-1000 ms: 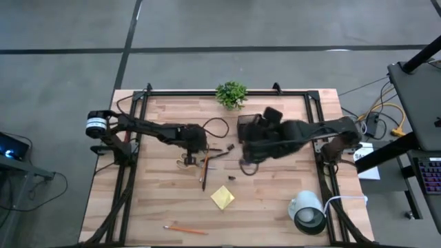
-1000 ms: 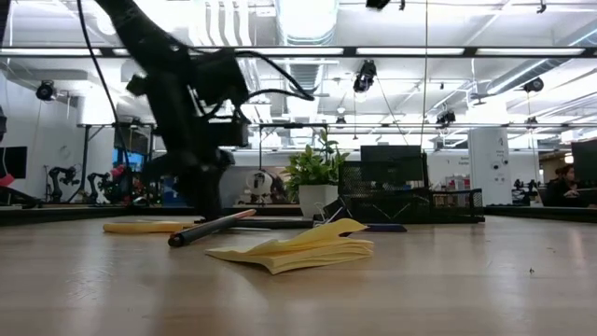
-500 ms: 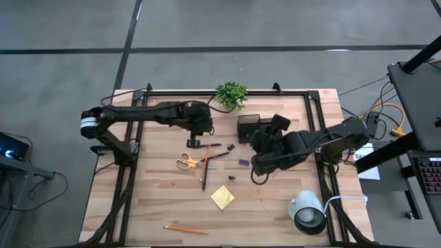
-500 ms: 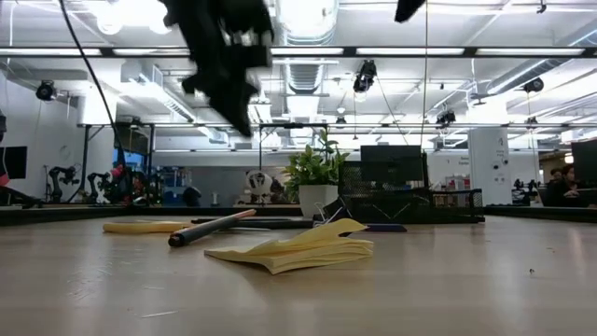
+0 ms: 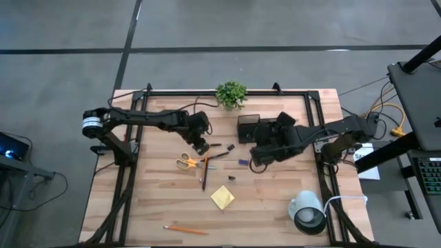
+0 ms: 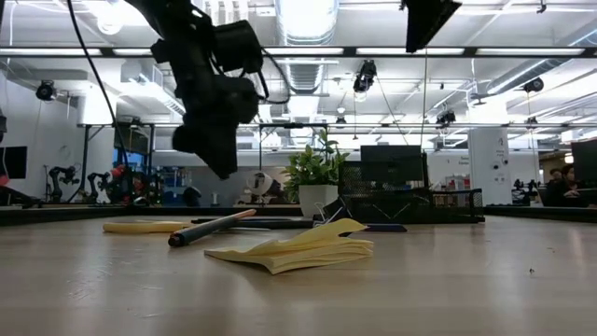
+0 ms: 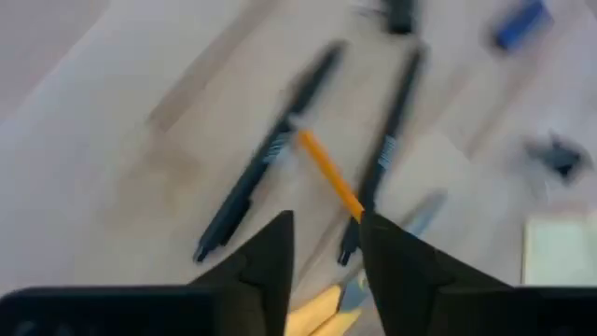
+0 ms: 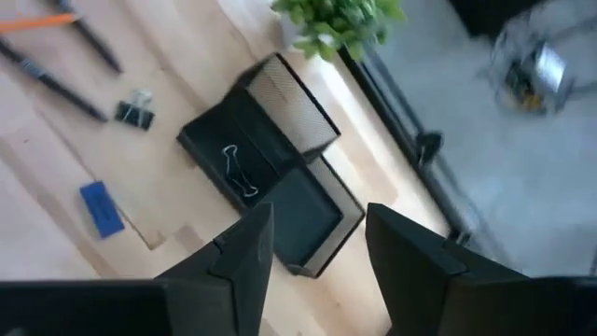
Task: Pick and place office supplies into organizer
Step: Put the top orange pencil into the desk organizer
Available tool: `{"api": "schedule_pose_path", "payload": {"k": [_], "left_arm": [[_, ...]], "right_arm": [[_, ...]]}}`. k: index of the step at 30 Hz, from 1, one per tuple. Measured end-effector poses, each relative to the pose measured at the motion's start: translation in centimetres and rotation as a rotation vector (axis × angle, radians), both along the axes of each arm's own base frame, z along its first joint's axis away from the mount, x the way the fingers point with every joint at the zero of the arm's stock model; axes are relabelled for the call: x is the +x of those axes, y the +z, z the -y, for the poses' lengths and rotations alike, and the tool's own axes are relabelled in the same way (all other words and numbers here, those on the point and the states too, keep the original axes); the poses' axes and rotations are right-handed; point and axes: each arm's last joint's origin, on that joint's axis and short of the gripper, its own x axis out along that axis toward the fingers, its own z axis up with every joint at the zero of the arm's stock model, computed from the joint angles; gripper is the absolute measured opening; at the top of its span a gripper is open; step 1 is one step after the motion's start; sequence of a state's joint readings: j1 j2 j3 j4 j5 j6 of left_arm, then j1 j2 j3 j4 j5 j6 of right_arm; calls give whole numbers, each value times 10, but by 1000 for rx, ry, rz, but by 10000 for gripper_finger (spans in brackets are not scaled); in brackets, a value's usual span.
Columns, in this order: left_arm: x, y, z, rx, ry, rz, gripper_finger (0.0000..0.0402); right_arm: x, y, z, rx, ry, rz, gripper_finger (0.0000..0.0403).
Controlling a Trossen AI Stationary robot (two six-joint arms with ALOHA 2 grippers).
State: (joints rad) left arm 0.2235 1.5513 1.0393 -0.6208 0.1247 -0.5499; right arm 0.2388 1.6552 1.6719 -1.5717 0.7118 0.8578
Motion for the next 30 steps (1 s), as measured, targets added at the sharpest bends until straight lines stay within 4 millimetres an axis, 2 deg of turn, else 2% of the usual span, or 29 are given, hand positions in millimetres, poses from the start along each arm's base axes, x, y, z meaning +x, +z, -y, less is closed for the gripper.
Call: {"api": "schedule_pose_path", "payload": {"k": [3,8,16,20,30], "left_arm": [[3,1,7,22,148,-7,133],[12,5,23,77,272,15,139],[35,-12,50,53,332,-3,139],[45,-24,53,85,341,-34,139],[56,-54,53,99,363,-122,135]], "right_arm": [[-1,3,11,11,-71,38,169],[-3,8,18,-30,-85,59,179],[-7,13,20,-52,-40,37,181],[-10,16,20,-54,-22,35,180],[-15,21,21,-50,-26,56,180]]}}
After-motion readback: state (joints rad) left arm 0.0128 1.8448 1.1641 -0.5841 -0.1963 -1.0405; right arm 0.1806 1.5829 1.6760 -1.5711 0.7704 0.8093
